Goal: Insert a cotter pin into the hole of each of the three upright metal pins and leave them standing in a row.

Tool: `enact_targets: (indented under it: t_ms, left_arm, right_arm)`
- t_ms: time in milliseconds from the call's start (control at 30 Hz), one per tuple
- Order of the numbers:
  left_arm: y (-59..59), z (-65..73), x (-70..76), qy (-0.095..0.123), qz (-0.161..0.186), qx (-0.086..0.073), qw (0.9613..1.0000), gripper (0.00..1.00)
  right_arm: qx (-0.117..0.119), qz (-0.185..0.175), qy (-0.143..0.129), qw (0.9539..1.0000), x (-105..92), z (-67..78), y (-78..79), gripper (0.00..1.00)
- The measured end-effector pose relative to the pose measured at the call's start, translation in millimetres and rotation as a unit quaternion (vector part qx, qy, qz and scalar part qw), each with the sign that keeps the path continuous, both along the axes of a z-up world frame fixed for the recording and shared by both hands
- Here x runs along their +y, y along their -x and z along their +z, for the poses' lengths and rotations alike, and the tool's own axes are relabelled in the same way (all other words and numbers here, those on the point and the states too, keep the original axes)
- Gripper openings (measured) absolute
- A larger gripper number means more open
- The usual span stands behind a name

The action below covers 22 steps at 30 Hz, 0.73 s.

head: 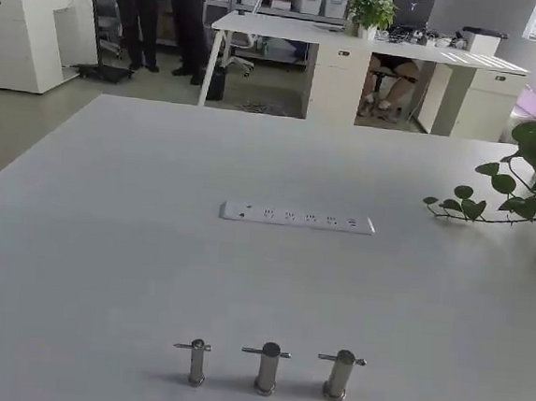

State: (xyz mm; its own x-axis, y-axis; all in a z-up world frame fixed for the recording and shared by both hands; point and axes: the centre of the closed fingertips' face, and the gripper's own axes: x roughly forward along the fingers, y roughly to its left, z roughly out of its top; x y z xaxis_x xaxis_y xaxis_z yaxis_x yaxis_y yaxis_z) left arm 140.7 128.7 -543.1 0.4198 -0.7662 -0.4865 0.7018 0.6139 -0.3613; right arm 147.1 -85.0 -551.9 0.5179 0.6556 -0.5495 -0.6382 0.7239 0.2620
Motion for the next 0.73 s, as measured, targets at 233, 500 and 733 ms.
enact_targets:
  t_ms: [233,500,733]
  left_arm:
    - [0.3,1.3,1.0,0.000,0.000,0.002,1.0000,0.99]
    - [0.3,3.0,2.0,0.003,0.002,0.001,1.0000,0.99]
    - [2.0,1.7,2.0,0.005,0.002,0.004,1.0000,0.99]
  right_arm:
    - [-0.002,0.006,0.003,1.0000,1.6,5.2,-3.4,0.95]
    - [0.000,0.013,0.006,0.9999,8.4,4.1,-4.7,0.95]
    - [0.001,0.015,0.007,0.9999,13.1,3.8,-2.7,0.95]
